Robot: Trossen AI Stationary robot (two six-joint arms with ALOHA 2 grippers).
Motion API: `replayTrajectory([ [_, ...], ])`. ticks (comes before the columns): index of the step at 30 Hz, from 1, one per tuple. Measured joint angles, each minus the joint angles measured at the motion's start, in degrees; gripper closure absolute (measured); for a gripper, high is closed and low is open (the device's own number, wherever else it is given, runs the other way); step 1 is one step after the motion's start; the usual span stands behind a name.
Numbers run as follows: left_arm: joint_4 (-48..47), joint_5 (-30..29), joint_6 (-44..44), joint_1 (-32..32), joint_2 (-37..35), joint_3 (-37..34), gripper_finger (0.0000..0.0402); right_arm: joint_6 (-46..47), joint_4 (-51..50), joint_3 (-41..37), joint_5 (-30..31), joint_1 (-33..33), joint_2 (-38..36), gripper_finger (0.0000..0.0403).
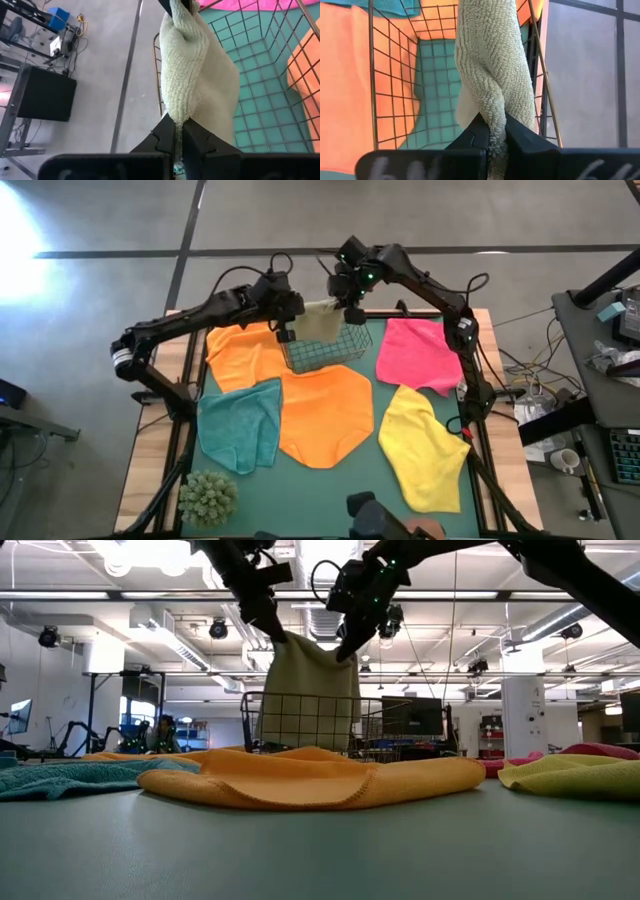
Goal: Fold microfiber towels
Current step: Put the light green microfiber cloth into the wire basket
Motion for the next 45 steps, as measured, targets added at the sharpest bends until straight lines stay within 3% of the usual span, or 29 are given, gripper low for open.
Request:
replayTrajectory([
  [9,2.72,-0.45,1.8,0.44,1.33,0.0,0.0402,-1.41,8.07,-0.42,1.53,-0.87,0.07,0.0392],
  [15,0.95,-0.44,-1.22,0.28,1.29,-0.06,0.0402,-2.28,8.05,-2.79,-0.34,-0.33,0.07,0.0392],
  [19,-3.03,6.02,-7.73,-0.13,2.23,-2.46,0.0402,-2.48,5.8,-7.97,-2.13,0.73,0.07,0.0392],
  [21,-3.72,6.07,-8.72,-1.0,3.09,-5.05,0.0401,-2.54,5.14,-10.68,-2.18,1.27,0.14,0.0392],
  [28,-0.83,-0.5,-8.81,-1.47,3.61,-6.76,0.0402,-2.99,8.83,-12.65,0.45,1.4,-0.08,0.0392],
  [32,2.28,-8.32,-4.3,-1.12,3.63,-4.56,0.0402,-3.04,12.51,-9.58,7.43,1.35,-0.09,0.0392],
  [35,0.98,-11.56,-2.98,-1.03,3.59,-2.1,0.0402,-2.51,12.46,-7.09,7.59,1.2,-0.52,0.0392],
  [38,-3.26,-7.31,-6.29,-1.81,3.26,-1.14,0.0402,-2.53,8.53,-6.41,5.12,1.25,-0.8,0.0392],
  [42,-6.16,7.09,-13.32,-2.75,3.76,-4.4,0.0402,-2.53,3.87,-9.47,-2.78,1.62,-0.35,0.0392],
  [45,-6.08,8.38,-15.39,-3.87,5.12,-6.76,0.0402,-1.55,3.65,-13.1,-4.24,1.93,-0.04,0.0392],
])
